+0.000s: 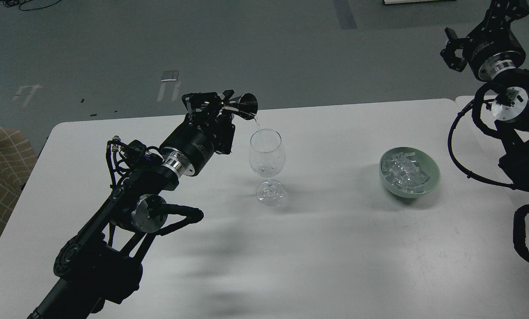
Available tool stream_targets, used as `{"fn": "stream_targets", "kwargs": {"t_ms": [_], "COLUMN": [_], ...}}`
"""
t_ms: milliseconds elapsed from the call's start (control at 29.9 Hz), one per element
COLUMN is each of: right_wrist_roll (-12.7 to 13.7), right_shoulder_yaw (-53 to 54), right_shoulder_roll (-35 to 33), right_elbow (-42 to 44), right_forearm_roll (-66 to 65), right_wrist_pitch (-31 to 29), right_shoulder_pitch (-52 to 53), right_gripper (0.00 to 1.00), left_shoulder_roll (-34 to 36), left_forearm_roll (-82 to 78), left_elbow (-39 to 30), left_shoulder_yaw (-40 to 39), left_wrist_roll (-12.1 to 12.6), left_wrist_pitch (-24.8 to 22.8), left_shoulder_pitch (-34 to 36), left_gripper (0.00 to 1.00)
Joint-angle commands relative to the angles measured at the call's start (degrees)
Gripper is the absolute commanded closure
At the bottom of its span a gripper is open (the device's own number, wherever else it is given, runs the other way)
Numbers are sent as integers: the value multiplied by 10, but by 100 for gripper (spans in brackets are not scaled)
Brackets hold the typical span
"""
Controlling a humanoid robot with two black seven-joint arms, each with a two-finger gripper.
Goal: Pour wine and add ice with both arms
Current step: 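Tilt the jigger over the wine glass with the left gripper to pour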
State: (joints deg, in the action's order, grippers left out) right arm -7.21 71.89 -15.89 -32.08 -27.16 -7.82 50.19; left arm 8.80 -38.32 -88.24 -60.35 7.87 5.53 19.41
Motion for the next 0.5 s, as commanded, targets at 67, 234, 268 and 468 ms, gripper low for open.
{"fn": "stream_targets", "kwargs": {"t_ms": [67, 234, 268, 468], "right_wrist_roll": [-1, 0, 0, 0], "right_shoulder_yaw": [0, 0, 0, 1], "right_shoulder_roll": [0, 0, 0, 0], "right_elbow": [0, 0, 0, 0], "right_forearm_roll": [0, 0, 0, 0], "right_wrist_pitch": [0, 0, 0, 0], "right_shoulder_pitch": [0, -1, -1, -1], "right_gripper": [0, 0, 0, 0], "left_shoulder_roll": [1, 2, 2, 3], "left_forearm_roll": [-6, -22, -34, -47], "left_elbow": [0, 0, 0, 0], "left_shoulder_yaw": [25, 31, 31, 32], "left_wrist_roll": [-1, -1, -1, -1], "left_wrist_pitch": [0, -1, -1, -1], "left_shoulder_pitch": [6, 9, 9, 9], "left_gripper": [100, 100, 100, 100]}}
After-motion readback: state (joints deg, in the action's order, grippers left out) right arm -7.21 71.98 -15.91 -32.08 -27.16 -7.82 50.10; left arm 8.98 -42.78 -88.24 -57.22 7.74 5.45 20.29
